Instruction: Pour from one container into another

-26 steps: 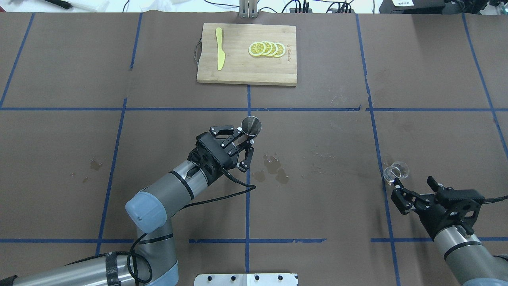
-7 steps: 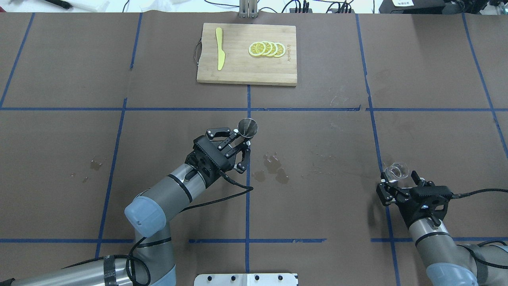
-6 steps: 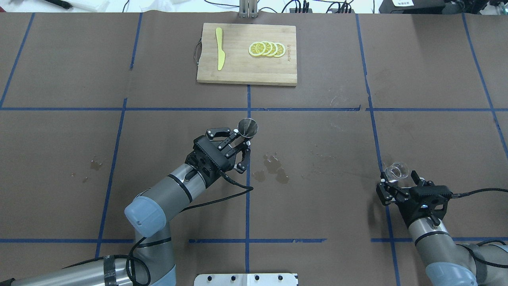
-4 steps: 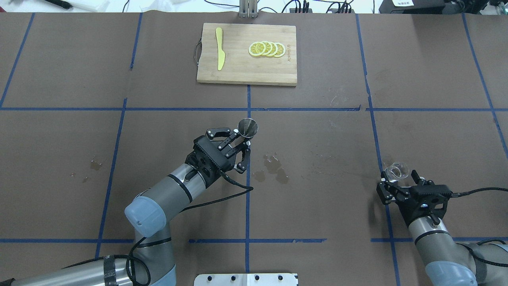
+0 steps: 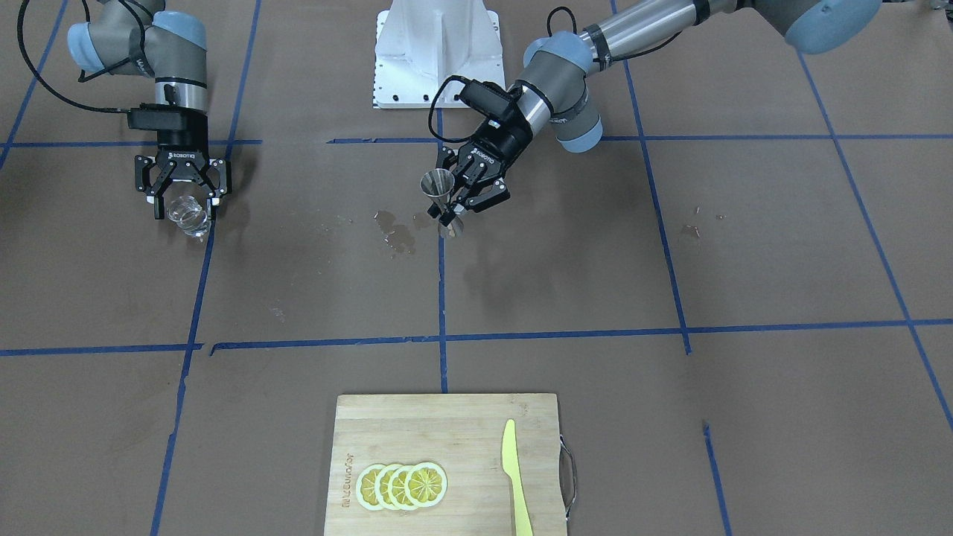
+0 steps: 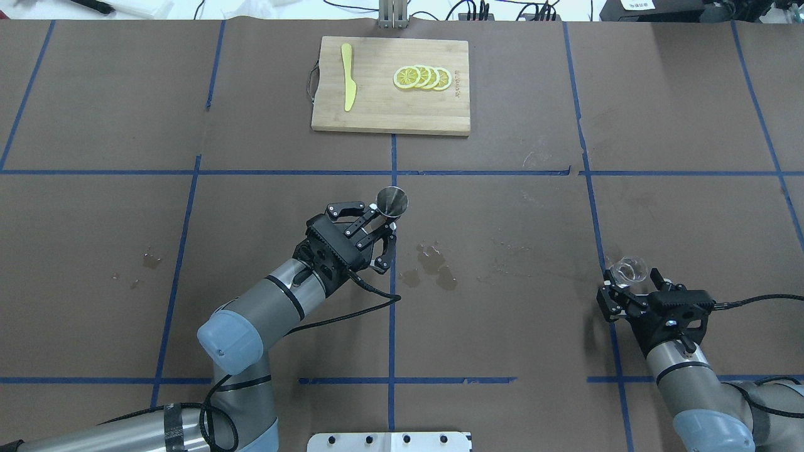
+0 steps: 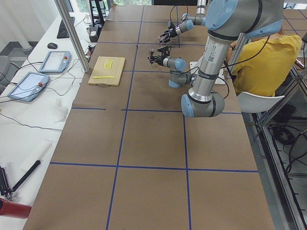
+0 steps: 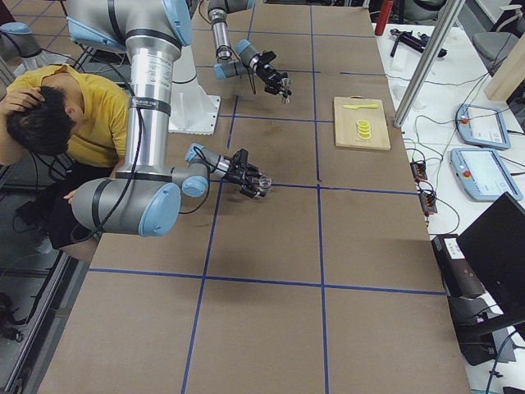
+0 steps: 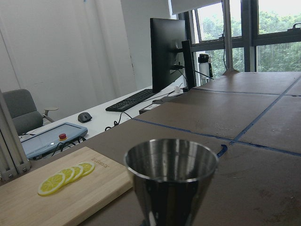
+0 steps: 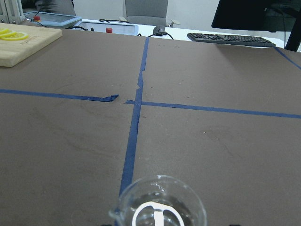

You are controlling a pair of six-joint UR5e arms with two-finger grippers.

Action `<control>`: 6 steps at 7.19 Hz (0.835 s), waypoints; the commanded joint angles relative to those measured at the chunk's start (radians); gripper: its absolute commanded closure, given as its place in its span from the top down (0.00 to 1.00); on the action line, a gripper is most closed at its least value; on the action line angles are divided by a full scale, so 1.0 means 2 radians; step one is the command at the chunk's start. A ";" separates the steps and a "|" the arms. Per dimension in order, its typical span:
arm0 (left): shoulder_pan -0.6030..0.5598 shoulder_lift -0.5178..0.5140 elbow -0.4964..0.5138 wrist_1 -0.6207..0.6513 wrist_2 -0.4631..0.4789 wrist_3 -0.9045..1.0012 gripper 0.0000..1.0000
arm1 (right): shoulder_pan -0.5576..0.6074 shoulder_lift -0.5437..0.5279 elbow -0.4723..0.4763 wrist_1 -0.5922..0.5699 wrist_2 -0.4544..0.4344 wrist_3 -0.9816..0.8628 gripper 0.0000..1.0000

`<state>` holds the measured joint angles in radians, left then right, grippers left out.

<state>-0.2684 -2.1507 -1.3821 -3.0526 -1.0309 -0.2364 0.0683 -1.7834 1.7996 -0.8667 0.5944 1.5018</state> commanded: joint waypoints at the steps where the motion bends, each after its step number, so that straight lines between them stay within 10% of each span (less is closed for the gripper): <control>1: 0.001 0.002 0.000 0.000 0.000 0.000 0.00 | 0.000 0.000 0.000 0.000 0.000 0.000 0.87; 6: 0.001 0.011 -0.003 0.000 -0.001 0.000 0.00 | 0.009 0.032 -0.012 0.001 0.001 -0.027 0.87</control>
<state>-0.2670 -2.1298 -1.3878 -3.0526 -1.0324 -0.2362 0.0755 -1.7514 1.7891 -0.8663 0.5960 1.4666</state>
